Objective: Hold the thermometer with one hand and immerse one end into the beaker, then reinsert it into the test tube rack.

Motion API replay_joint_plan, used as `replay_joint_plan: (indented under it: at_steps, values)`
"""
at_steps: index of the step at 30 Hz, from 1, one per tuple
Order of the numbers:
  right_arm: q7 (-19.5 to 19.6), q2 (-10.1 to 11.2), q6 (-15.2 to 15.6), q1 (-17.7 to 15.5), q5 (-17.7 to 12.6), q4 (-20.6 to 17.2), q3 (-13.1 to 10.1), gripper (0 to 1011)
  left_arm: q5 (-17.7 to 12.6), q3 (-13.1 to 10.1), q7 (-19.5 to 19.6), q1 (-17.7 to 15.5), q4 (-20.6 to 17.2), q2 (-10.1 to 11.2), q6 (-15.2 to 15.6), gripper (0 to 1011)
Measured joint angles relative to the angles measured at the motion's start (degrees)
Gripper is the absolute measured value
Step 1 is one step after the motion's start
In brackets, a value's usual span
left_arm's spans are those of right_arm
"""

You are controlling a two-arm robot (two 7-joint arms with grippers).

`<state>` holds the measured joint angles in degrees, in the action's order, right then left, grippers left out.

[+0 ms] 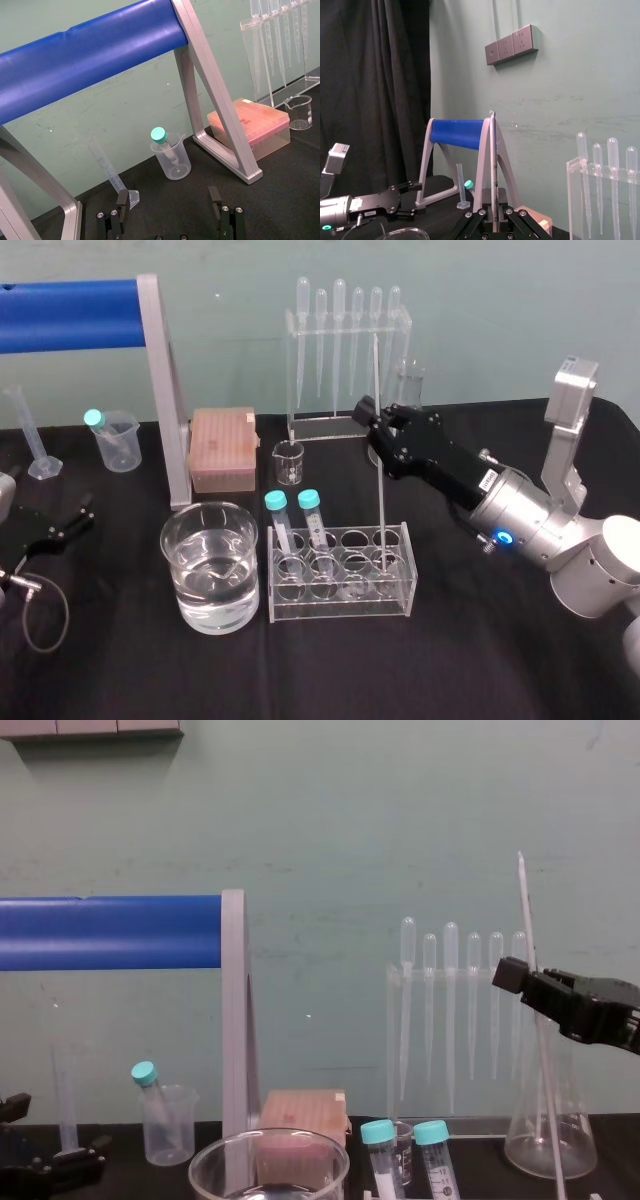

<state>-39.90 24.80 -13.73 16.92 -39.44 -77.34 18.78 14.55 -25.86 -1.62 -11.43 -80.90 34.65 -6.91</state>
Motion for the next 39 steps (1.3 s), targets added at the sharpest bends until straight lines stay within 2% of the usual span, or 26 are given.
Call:
replay_joint_plan:
  at_steps: [26, 33, 34, 37, 39]
  values:
    - [0.3, 0.0, 0.1, 0.1, 0.3, 0.3, 0.1, 57, 0.0, 0.0, 0.0, 0.0, 0.0, 0.0, 0.0, 1008]
    - [0.3, 0.0, 0.1, 0.1, 0.3, 0.3, 0.1, 209, 0.0, 0.0, 0.0, 0.0, 0.0, 0.0, 0.0, 1008]
    - [0.3, 0.0, 0.1, 0.1, 0.3, 0.3, 0.1, 269, 0.0, 0.0, 0.0, 0.0, 0.0, 0.0, 0.0, 1008]
    - [0.3, 0.0, 0.1, 0.1, 0.3, 0.3, 0.1, 327, 0.0, 0.0, 0.0, 0.0, 0.0, 0.0, 0.0, 1008]
    - [0.3, 0.0, 0.1, 0.1, 0.3, 0.3, 0.1, 407, 0.0, 0.0, 0.0, 0.0, 0.0, 0.0, 0.0, 1008]
